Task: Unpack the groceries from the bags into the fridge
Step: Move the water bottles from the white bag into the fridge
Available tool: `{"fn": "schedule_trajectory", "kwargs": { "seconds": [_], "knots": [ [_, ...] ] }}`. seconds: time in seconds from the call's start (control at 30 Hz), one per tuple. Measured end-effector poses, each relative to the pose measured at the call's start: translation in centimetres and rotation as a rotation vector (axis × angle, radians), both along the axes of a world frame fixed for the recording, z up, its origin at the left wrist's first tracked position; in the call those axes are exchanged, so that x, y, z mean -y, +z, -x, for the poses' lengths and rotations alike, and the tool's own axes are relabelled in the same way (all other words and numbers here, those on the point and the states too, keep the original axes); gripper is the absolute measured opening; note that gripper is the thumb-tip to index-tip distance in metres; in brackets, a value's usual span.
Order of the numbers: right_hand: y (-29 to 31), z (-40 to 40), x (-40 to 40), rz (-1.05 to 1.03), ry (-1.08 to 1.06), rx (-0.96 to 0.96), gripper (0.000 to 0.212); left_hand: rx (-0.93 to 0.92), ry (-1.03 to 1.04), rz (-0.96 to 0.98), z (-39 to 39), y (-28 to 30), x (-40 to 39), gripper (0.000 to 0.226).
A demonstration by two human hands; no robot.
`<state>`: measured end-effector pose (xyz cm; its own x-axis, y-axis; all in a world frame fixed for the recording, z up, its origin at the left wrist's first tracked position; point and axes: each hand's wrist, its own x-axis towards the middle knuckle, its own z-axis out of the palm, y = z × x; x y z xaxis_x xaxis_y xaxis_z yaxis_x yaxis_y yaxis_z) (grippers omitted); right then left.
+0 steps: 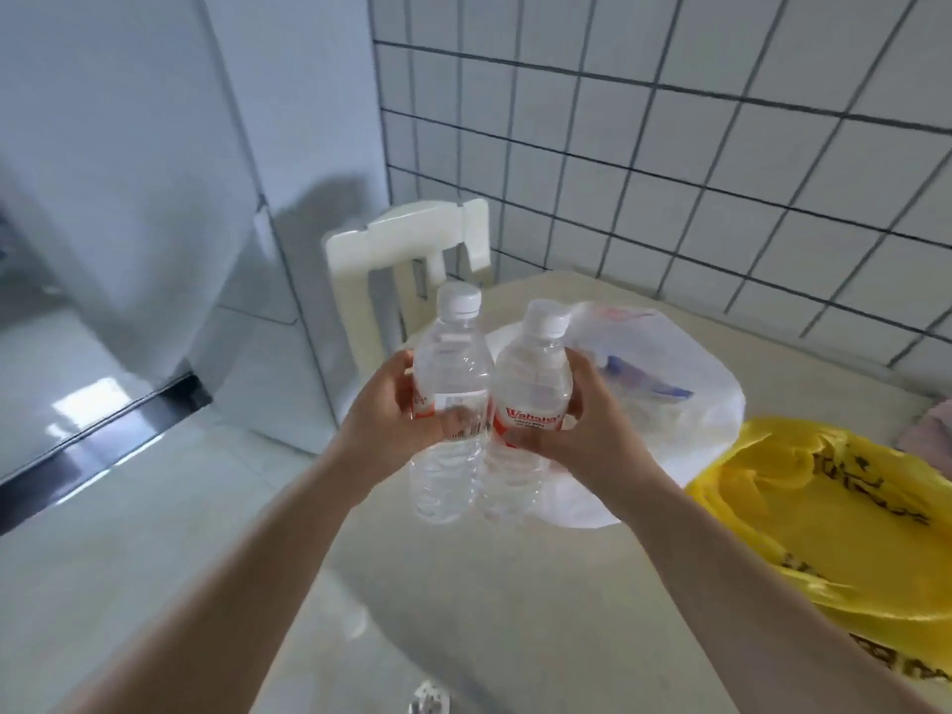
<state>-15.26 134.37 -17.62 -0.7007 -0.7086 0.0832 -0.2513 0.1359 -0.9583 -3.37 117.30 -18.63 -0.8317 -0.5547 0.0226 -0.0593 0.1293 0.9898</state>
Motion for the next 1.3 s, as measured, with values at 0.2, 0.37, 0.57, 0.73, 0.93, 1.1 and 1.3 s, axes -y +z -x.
{"fn": "schedule_trajectory", "kwargs": {
  "seconds": [0.2,0.37,0.57,0.73,0.93,1.1,1.3],
  "knots": [
    [-1.4,-6.5,4.7,-0.016,0.248,0.01,0.087,-0.016,0.18,-0.098,-10.9,-0.4,1.1,0.079],
    [-1.1,-12.0,10.3,0.013,0.483,-0.021,0.08,-0.046,0.381,-0.11,-18.9,-0.5,3.6,0.084],
    [-1.5,-18.6,18.3,0.024,0.645,-0.048,0.08,-0.072,0.539,-0.121,-26.8,-1.1,8.5,0.08],
    [-1.7,-24.4,26.3,0.038,0.67,-0.077,0.081,-0.075,0.547,-0.096,-32.7,-0.9,15.9,0.08],
    [-1.1,-30.7,36.2,0.071,0.606,-0.069,0.08,-0.059,0.528,-0.067,-38.2,0.4,26.9,0.072],
    [-0.2,-33.1,43.6,0.069,0.555,-0.092,0.076,-0.061,0.489,-0.071,-40.3,0.9,35.5,0.073],
    [0.6,-32.6,53.5,0.104,0.495,-0.109,0.076,-0.079,0.447,-0.082,-39.2,1.1,46.0,0.075]
  ]
}}
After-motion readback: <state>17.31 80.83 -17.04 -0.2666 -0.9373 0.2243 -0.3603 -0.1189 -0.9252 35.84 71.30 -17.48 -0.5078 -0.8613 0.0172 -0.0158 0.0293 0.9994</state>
